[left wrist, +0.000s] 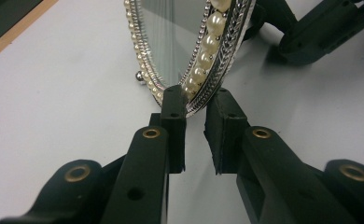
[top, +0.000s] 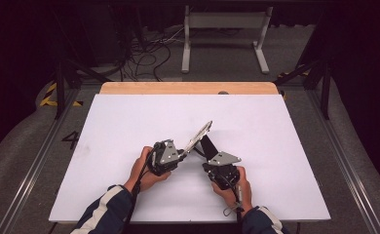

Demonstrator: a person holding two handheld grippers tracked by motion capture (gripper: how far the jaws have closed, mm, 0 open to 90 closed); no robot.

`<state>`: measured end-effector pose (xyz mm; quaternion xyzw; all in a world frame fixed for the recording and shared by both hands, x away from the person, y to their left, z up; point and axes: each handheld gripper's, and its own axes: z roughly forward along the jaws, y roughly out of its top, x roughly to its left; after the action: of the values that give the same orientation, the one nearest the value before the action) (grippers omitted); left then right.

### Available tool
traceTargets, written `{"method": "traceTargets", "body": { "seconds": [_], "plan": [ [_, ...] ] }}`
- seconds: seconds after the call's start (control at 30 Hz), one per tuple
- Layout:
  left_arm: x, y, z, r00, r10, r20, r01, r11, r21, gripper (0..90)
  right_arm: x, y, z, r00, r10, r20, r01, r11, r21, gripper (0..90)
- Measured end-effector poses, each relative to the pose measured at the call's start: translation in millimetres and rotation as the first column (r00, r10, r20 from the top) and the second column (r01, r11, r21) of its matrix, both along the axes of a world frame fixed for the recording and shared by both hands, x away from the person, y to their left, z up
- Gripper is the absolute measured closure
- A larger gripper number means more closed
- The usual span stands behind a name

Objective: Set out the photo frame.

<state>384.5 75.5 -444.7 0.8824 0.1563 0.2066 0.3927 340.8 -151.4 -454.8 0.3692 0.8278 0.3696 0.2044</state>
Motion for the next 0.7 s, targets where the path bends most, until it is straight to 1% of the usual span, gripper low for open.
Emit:
{"method": "traceTargets", "body": {
  "seconds": [0.07, 0.27, 0.3, 0.33, 0.43, 0.47, 0.5, 0.53, 0.57, 0.6, 0.63, 0.7],
  "plan": [
    [0.1, 0.6, -0.1, 1.0, -0.002, -0.006, 0.002, 1.0, -0.001, 78.3, 0.1, -0.9, 0.3, 1.0, 0.001, 0.0, -0.001, 1.0, -0.002, 90.0],
    [1.5, 1.1, -1.4, 0.9998, -0.011, -0.014, 0.011, 0.9995, -0.03, 77.2, 1.4, -5.8, 0.0, 1.0, 0.001, -0.009, -0.001, 1.0, -0.01, 90.0],
    [1.9, 0.7, -1.3, 0.9997, -0.014, -0.018, 0.014, 0.9989, -0.045, 75.9, 2.0, -6.8, -0.1, 1.0, -0.002, -0.009, 0.002, 1.0, -0.01, 90.0],
    [2.0, 0.1, -1.2, 0.9998, -0.011, -0.017, 0.011, 0.9988, -0.048, 72.7, 2.6, -8.2, -0.4, 0.9999, -0.003, -0.011, 0.003, 1.0, -0.011, 90.0],
    [1.6, -2.6, 0.1, 0.9997, -0.021, -0.01, 0.02, 0.9988, -0.045, 68.8, 2.8, -9.2, -0.7, 0.9999, -0.003, -0.014, 0.003, 1.0, -0.009, 90.0],
    [0.1, -4.7, 1.3, 0.9997, -0.023, -0.003, 0.023, 0.999, -0.039, 68.8, 2.5, -9.2, -0.9, 0.9999, -0.004, -0.011, 0.004, 1.0, -0.009, 90.0],
    [-0.2, -6.3, 2.1, 0.9996, -0.025, 0.009, 0.026, 0.9989, -0.04, 66.4, 2.3, -8.9, -1.0, 0.9999, -0.007, -0.009, 0.007, 1.0, -0.009, 90.0],
    [0.6, -8.2, 2.2, 0.9996, -0.025, 0.009, 0.025, 0.9986, -0.047, 64.3, 2.4, -8.5, -0.8, 0.9999, -0.011, -0.006, 0.011, 1.0, -0.005, 90.0],
    [1.2, -8.9, 1.5, 0.9997, -0.02, 0.013, 0.02, 0.9988, -0.044, 63.6, 2.5, -8.2, -0.6, 0.9999, -0.012, -0.005, 0.012, 1.0, 0.0, 90.0],
    [1.2, -8.9, 1.5, 0.9997, -0.02, 0.013, 0.02, 0.9988, -0.044, 63.4, 2.5, -8.2, -0.6, 0.9999, -0.012, -0.005, 0.012, 1.0, 0.0, 90.0],
    [2.0, -9.1, -0.2, 0.9999, -0.011, 0.005, 0.012, 0.9991, -0.04, 63.4, 2.9, -7.7, -0.4, 0.9999, -0.012, -0.003, 0.012, 1.0, 0.003, 90.0],
    [4.7, -7.6, -2.1, 0.9999, -0.01, -0.002, 0.01, 0.9988, -0.047, 64.8, 4.2, -6.3, 0.2, 0.9999, -0.012, 0.0, 0.012, 1.0, 0.008, 90.0]
  ]
}}
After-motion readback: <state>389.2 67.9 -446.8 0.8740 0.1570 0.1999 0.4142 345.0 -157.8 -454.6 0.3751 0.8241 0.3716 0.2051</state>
